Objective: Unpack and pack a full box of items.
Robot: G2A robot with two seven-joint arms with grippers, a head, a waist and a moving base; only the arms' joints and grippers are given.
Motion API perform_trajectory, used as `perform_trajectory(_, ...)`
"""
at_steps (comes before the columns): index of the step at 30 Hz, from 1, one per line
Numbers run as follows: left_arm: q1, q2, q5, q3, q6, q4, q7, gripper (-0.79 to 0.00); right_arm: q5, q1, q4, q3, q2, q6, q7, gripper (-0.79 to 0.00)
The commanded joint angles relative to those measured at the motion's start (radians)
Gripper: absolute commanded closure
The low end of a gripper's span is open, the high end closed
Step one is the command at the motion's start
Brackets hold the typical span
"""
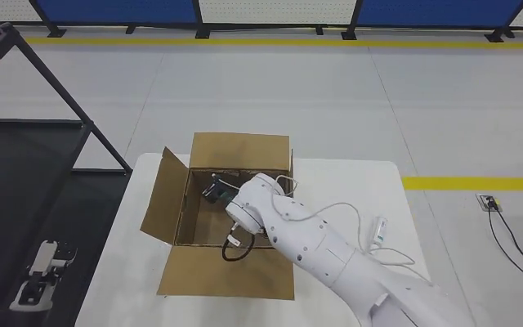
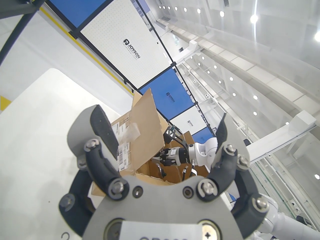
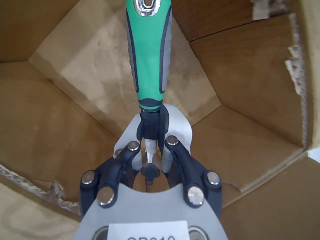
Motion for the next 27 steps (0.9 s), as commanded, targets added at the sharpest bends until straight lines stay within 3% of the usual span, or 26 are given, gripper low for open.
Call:
perform_trajectory(1,0.001,-0.001,-0.004,-0.003,0.001,0.004,0.004,-0.785,0.012,0.017,0.072,-0.021,-0.030,-0.028,0.004,0.000)
perform_trajectory(8,0.003,-0.003,-0.011,-0.006,0.000,0.006,0.013,-0.785,0.034,0.058,0.296,-0.081,-0.142,-0.135,-0.043,0.000)
perform_trajectory(13,0.006,-0.005,-0.015,-0.010,-0.004,0.006,0.017,-0.785,-0.007,0.065,0.410,-0.116,-0.206,-0.148,-0.106,0.000)
perform_trajectory(21,0.009,-0.007,-0.018,-0.012,-0.008,0.007,0.017,-0.785,-0.030,0.060,0.541,-0.131,-0.275,-0.150,-0.129,0.000)
perform_trajectory(25,0.012,-0.008,-0.019,-0.015,-0.014,0.009,0.017,-0.785,-0.019,0.061,0.567,-0.131,-0.284,-0.149,-0.127,0.000)
perform_trajectory(27,0.013,-0.008,-0.021,-0.016,-0.016,0.010,0.017,-0.785,-0.011,0.060,0.571,-0.132,-0.284,-0.152,-0.126,-0.135)
